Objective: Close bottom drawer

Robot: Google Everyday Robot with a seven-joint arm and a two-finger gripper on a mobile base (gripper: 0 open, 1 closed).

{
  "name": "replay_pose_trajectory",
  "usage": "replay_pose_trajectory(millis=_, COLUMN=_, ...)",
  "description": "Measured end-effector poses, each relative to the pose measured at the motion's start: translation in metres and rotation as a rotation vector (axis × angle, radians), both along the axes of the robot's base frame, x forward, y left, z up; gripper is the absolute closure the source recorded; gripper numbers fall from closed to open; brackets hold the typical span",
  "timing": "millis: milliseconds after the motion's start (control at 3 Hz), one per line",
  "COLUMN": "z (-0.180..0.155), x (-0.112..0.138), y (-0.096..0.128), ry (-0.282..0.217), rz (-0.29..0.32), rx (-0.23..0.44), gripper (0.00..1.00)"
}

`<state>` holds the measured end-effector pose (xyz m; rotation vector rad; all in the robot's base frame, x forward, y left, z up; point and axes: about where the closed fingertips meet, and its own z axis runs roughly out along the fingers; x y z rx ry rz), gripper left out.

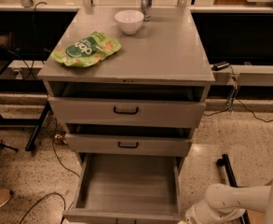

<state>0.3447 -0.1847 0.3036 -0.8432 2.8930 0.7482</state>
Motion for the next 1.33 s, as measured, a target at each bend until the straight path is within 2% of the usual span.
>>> replay_pose_trajectory(millis=667, z=-0.005, x=-0.007, y=0.004, ry=0.016, rz=0.004, rx=0.008, gripper=0.66)
replay_pose_trajectory(millis=1000, z=-0.027, x=-0.007, y=0.007, ry=0.011, rz=-0.008, rx=-0.013, gripper=0.89)
replay_pose_trajectory(millis=1333, z=-0.082, x=-0.007, y=0.007, ry=0.002, rz=-0.056, rx=-0.053, gripper=1.00)
